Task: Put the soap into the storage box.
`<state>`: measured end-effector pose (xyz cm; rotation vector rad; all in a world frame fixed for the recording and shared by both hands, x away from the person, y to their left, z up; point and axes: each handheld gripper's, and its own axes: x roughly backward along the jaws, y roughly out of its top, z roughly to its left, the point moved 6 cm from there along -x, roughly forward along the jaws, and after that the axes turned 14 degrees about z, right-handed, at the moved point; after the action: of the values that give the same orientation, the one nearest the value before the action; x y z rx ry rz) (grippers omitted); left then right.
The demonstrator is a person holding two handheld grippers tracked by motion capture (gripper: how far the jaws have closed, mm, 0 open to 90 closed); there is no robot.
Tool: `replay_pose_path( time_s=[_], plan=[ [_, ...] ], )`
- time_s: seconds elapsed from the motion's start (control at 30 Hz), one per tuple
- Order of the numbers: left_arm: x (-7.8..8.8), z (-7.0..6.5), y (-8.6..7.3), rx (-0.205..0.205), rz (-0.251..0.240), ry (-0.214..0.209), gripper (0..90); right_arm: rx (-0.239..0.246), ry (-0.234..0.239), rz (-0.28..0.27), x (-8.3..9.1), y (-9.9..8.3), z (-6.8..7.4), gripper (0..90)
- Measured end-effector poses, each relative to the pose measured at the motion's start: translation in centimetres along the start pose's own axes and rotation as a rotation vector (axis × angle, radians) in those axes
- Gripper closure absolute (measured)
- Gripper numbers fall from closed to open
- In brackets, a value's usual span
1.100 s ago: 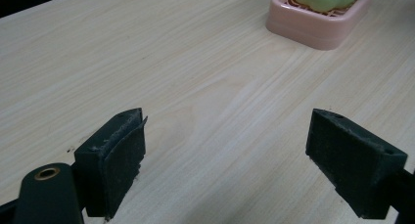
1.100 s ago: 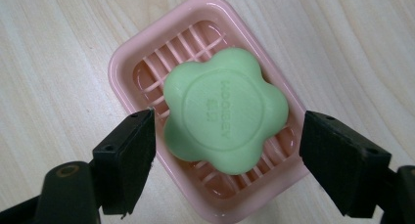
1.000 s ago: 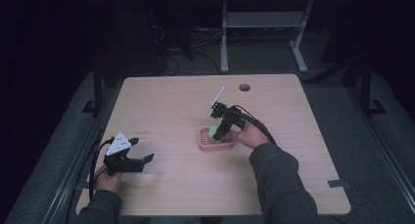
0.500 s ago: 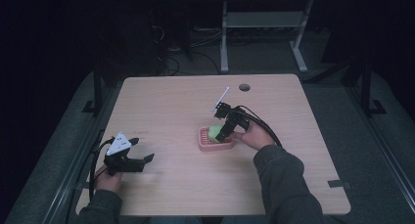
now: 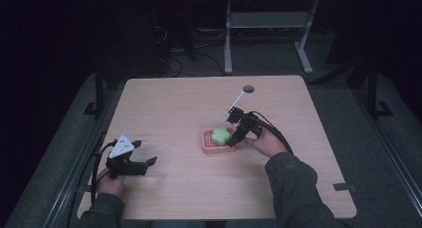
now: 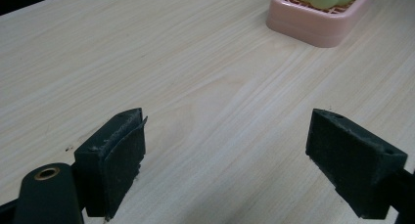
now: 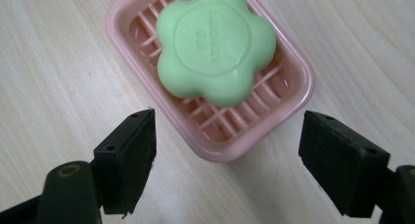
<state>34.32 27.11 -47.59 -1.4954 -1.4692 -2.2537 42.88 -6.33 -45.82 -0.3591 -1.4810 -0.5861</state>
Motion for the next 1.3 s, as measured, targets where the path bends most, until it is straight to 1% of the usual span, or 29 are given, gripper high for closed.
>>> replay_pose_path(
  time_s=[0.03,0.13,0.23,0.33,0.4,0.57,0.67,0.77,0.83,0.93,0.97,1.03,1.17,1.23,1.3],
  plan=[
    [0.0,0.0,0.0,0.001,0.000,0.001,14.4,0.003,-0.003,-0.001,0.0,-0.1,-0.1,21.4],
    [0.0,0.0,0.0,0.001,-0.006,0.000,14.4,-0.011,0.001,0.006,-0.1,-0.5,-0.1,21.4],
    [0.0,0.0,0.0,0.001,-0.005,0.001,14.4,-0.006,-0.003,0.006,0.0,-0.7,-0.1,21.5],
    [0.0,0.0,0.0,-0.002,0.003,0.003,14.4,-0.008,-0.004,0.003,0.3,-1.0,-0.1,21.5],
    [0.0,0.0,0.0,0.000,-0.004,0.003,14.4,-0.012,-0.003,0.000,0.4,-1.1,-0.1,21.5],
    [0.0,0.0,0.0,-0.001,-0.002,0.003,14.4,-0.017,-0.005,-0.006,0.6,-1.7,-0.2,21.7],
    [0.1,0.0,-0.1,-0.003,0.005,0.004,14.4,-0.024,0.001,-0.004,0.4,-2.2,-0.2,21.9],
    [0.0,0.0,0.0,-0.002,-0.001,0.004,14.4,-0.035,0.006,-0.001,0.2,-2.7,-0.4,21.8],
    [0.0,0.0,0.0,-0.002,0.003,0.004,14.4,-0.035,0.028,-0.005,0.0,-3.0,-0.4,21.8],
    [0.0,0.0,-0.1,-0.003,0.005,0.004,14.4,-0.042,0.021,0.004,0.0,-3.3,-0.4,21.6],
    [0.0,0.0,-0.1,-0.002,0.005,0.003,14.4,-0.038,0.017,-0.008,0.1,-3.6,-0.4,21.8],
    [0.0,0.0,-0.1,-0.001,0.006,0.004,14.4,-0.044,0.020,-0.009,0.1,-3.7,-0.4,21.8],
    [0.0,0.0,-0.1,-0.005,0.009,0.003,14.4,-0.057,0.026,-0.014,-0.1,-4.8,-0.5,21.8],
    [0.0,0.0,-0.1,-0.005,0.011,0.005,14.4,-0.062,0.025,-0.004,-0.1,-5.2,-0.5,21.6],
    [0.0,0.0,-0.1,-0.005,0.014,0.005,14.4,-0.058,0.028,-0.025,0.0,-5.4,-0.4,21.8]
  ],
)
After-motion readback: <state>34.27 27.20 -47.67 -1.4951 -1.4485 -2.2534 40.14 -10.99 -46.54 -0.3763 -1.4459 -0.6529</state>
